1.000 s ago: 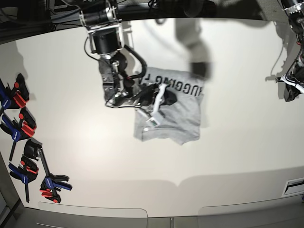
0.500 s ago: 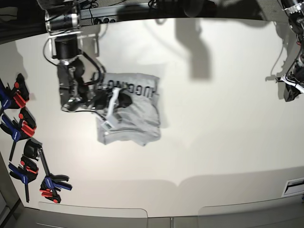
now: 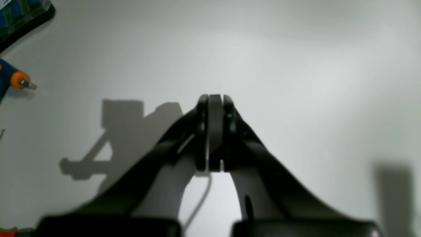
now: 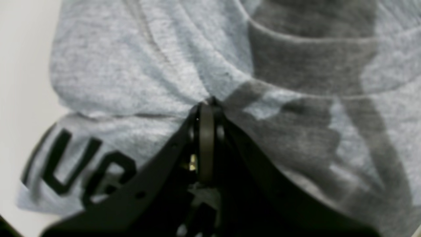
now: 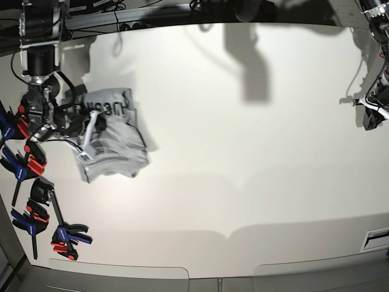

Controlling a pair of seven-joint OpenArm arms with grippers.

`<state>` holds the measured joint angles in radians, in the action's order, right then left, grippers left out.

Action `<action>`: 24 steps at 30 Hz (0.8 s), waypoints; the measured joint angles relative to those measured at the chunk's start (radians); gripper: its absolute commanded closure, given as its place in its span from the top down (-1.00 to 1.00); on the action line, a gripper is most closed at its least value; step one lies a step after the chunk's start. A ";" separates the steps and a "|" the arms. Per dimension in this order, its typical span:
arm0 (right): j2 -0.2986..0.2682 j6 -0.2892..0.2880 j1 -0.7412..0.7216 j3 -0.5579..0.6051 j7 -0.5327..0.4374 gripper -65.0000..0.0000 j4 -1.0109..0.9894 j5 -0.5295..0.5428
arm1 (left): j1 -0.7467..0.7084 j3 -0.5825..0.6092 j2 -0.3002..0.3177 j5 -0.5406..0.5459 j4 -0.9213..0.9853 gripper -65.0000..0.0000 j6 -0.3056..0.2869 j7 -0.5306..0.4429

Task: Fold the T-shirt properly
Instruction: 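Drag the folded shirt with the right gripper toward the clamps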

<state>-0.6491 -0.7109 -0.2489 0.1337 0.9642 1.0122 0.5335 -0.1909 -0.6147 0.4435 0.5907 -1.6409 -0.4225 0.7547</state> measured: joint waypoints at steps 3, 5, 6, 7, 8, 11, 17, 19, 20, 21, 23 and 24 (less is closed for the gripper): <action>-0.027 0.005 0.002 0.000 0.082 -1.00 -0.005 0.107 | 0.000 0.000 0.000 0.000 0.000 -1.00 0.000 0.000; -0.037 0.008 0.002 0.000 0.145 -1.00 -0.005 0.176 | 0.000 0.000 0.000 0.000 0.000 -1.00 0.000 0.000; -0.040 0.008 0.002 0.000 0.167 -1.00 -0.005 0.208 | 0.000 0.000 0.000 0.000 0.000 -1.00 0.000 0.000; -0.043 0.008 0.002 0.000 0.186 -1.00 -0.005 0.245 | 0.000 0.000 0.000 0.000 0.000 -1.00 0.000 0.000; -0.044 0.008 0.002 0.000 0.198 -1.00 -0.005 0.276 | 0.000 0.000 0.000 0.000 0.000 -1.00 0.000 0.000; -0.047 0.008 0.008 -0.001 0.209 -1.00 -0.010 0.335 | 0.000 0.000 0.000 0.000 0.000 -1.00 0.000 0.001; -0.045 0.008 0.011 -0.025 0.204 -1.00 -0.011 0.339 | 0.000 0.000 0.000 0.000 0.000 -1.00 0.000 0.001; -0.038 0.007 0.014 -0.054 0.205 -1.00 -0.012 0.339 | 0.000 0.000 0.000 0.000 0.000 -1.00 0.000 0.001; -0.035 0.007 0.018 -0.076 0.204 -1.00 -0.014 0.343 | 0.000 0.000 0.000 0.000 0.000 -1.00 0.000 0.001; -0.032 0.008 0.022 -0.103 0.208 -1.00 -0.018 0.359 | 0.000 0.000 0.000 0.000 0.000 -1.00 0.000 0.001; -0.029 0.008 0.027 -0.175 0.208 -1.00 -0.019 0.390 | 0.000 0.000 0.000 0.000 0.000 -1.00 0.000 0.001; -0.029 0.009 0.026 -0.217 0.207 -1.00 -0.019 0.416 | 0.000 0.000 0.000 0.000 0.000 -1.00 0.000 0.001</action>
<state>-0.6785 -0.7017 -0.2230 -0.0837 1.1709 0.9932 0.9497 -0.1909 -0.6147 0.4431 0.5911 -1.6409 -0.4225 0.7559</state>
